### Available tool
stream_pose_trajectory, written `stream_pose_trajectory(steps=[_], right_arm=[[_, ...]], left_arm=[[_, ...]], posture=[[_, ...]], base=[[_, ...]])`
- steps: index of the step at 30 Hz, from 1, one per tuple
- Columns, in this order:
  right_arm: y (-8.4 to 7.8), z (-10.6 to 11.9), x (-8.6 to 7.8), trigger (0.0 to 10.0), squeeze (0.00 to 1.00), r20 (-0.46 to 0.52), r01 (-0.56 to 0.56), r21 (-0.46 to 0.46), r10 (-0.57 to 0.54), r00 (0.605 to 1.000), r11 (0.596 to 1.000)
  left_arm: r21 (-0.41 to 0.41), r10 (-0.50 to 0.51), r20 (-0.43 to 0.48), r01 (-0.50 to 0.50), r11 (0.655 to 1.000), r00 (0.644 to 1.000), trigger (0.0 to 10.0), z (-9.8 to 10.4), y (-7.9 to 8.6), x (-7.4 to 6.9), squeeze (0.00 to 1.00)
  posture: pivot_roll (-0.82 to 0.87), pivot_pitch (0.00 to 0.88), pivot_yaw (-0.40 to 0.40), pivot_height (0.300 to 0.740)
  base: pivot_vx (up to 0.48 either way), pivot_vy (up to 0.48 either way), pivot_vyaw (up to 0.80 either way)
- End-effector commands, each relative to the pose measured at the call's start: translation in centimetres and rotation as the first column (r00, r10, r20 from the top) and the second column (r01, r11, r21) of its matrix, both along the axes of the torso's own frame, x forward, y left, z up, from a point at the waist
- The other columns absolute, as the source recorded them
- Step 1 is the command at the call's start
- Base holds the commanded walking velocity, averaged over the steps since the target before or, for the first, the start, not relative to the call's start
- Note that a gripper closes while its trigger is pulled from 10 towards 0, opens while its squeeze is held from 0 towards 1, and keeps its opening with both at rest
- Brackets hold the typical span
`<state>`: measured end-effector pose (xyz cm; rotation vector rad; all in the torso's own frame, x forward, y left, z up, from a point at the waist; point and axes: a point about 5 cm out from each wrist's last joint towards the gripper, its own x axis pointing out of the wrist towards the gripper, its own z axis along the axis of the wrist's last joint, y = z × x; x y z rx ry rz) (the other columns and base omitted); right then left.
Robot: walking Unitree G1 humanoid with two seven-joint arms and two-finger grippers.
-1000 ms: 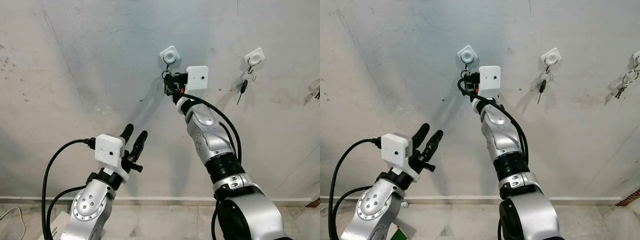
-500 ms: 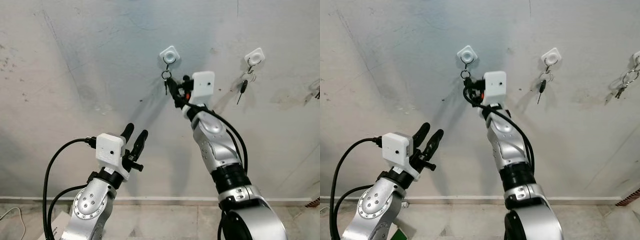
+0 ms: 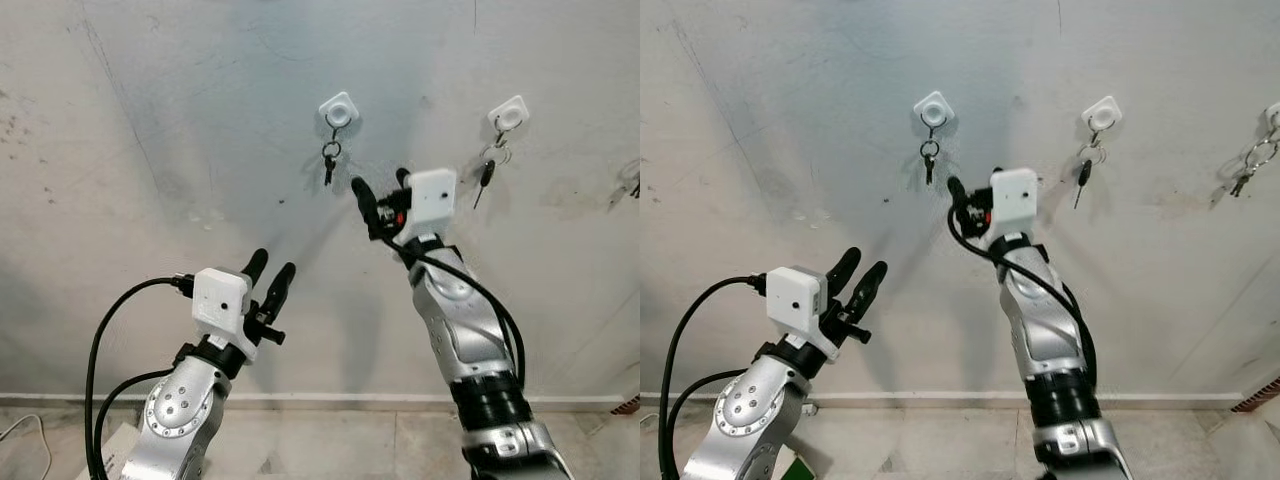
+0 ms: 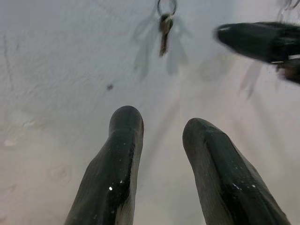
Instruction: Hang keys on a hook
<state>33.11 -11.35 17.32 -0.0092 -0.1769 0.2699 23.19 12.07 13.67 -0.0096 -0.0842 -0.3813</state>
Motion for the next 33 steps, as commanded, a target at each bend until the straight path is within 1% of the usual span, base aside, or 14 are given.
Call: stream_pose_trajectory(steps=[1,3,7,8,10,13,14,18,19,23,30,31,32,33], right_arm=[[-0.4,0.6,-0.3,10.0,1.0,0.018,0.002,-0.016,-0.002,1.0,1.0],[-1.9,0.1,-1.2,10.0,1.0,0.009,0.03,-0.03,-0.03,1.0,0.999],[-2.2,0.0,-1.4,10.0,1.0,0.008,0.034,-0.032,-0.034,0.999,0.999],[-2.7,-0.4,-1.8,10.0,1.0,-0.005,0.041,-0.034,-0.041,0.999,0.999],[-3.8,-1.8,-3.1,10.0,1.0,-0.047,0.064,-0.046,-0.066,0.997,0.997],[-4.6,-3.7,-4.6,10.0,1.0,-0.106,0.087,-0.077,-0.095,0.99,0.993],[-5.0,-5.4,-5.7,10.0,1.0,-0.156,0.093,-0.117,-0.111,0.982,0.989],[-5.5,-6.7,-6.9,10.0,1.0,-0.199,0.094,-0.138,-0.12,0.973,0.986],[-5.8,-7.1,-7.9,10.0,1.0,-0.229,0.094,-0.132,-0.123,0.966,0.987],[-6.5,-7.3,-9.1,10.0,1.0,-0.251,0.097,-0.133,-0.128,0.959,0.986],[-7.6,-6.6,-10.0,10.0,1.0,-0.251,0.126,-0.146,-0.16,0.955,0.981],[-7.7,-6.6,-10.1,10.0,0.96,-0.254,0.128,-0.162,-0.166,0.953,0.979],[-7.6,-6.6,-10.1,10.0,0.44,-0.257,0.126,-0.155,-0.163,0.953,0.98],[-7.6,-6.7,-10.1,10.0,0.19,-0.262,0.122,-0.146,-0.157,0.952,0.982]], left_arm=[[0.022,0.028,-0.009,-0.028,0.999,1.0,10.0,-0.3,0.6,0.0,0.0],[0.045,0.054,-0.03,-0.052,0.998,0.998,10.0,-0.9,1.2,-0.1,0.0],[0.049,0.058,-0.034,-0.056,0.997,0.998,10.0,-1.1,1.3,-0.2,0.0],[0.057,0.074,-0.045,-0.071,0.996,0.996,10.0,-1.4,1.6,-0.2,0.0],[0.08,0.128,-0.087,-0.121,0.989,0.988,10.0,-2.7,2.5,-0.2,0.0],[0.084,0.162,-0.149,-0.151,0.985,0.975,10.0,-4.3,3.4,-0.5,0.0],[0.094,0.17,-0.188,-0.155,0.983,0.967,10.0,-5.3,4.0,-0.9,0.0],[0.101,0.19,-0.203,-0.172,0.98,0.961,10.0,-5.7,4.5,-1.3,0.0],[0.096,0.205,-0.216,-0.188,0.977,0.955,10.0,-5.8,4.7,-1.4,0.0],[0.14,0.267,-0.236,-0.24,0.961,0.934,10.0,-6.4,5.5,-1.8,0.0],[0.155,0.239,-0.23,-0.207,0.966,0.943,10.0,-6.7,5.4,-2.1,0.0],[0.128,0.228,-0.24,-0.202,0.971,0.944,10.0,-6.5,5.2,-2.1,0.0],[0.11,0.213,-0.245,-0.191,0.975,0.946,10.0,-6.4,5.1,-2.1,0.0],[0.1,0.206,-0.246,-0.187,0.977,0.947,10.0,-6.4,5.0,-2.0,0.0]], posture=[[0.03,0.0,0.054,0.74],[0.02,0.0,0.06,0.74],[0.02,0.0,0.06,0.74],[0.01,0.0,0.064,0.74],[0.0,0.0,0.067,0.74],[0.0,0.0,0.067,0.74],[0.0,0.0,0.069,0.74],[0.01,0.0,0.07,0.74],[0.01,0.0,0.071,0.74],[0.0,0.0,0.073,0.74],[-0.01,0.0,0.072,0.74],[-0.01,0.0,0.072,0.74],[-0.01,0.0,0.063,0.74],[-0.01,0.0,0.063,0.74]], base=[[0.0,0.0,0.0],[0.0,0.0,0.0],[0.0,0.0,0.0],[0.0,0.0,0.0],[0.0,0.0,0.0],[0.0,0.0,0.0],[0.0,0.0,0.0],[0.0,0.0,0.0],[0.0,0.0,0.0],[0.0,0.0,0.0],[0.0,0.0,0.0],[0.0,0.0,0.0],[0.0,0.0,0.0],[0.0,0.0,0.0]])
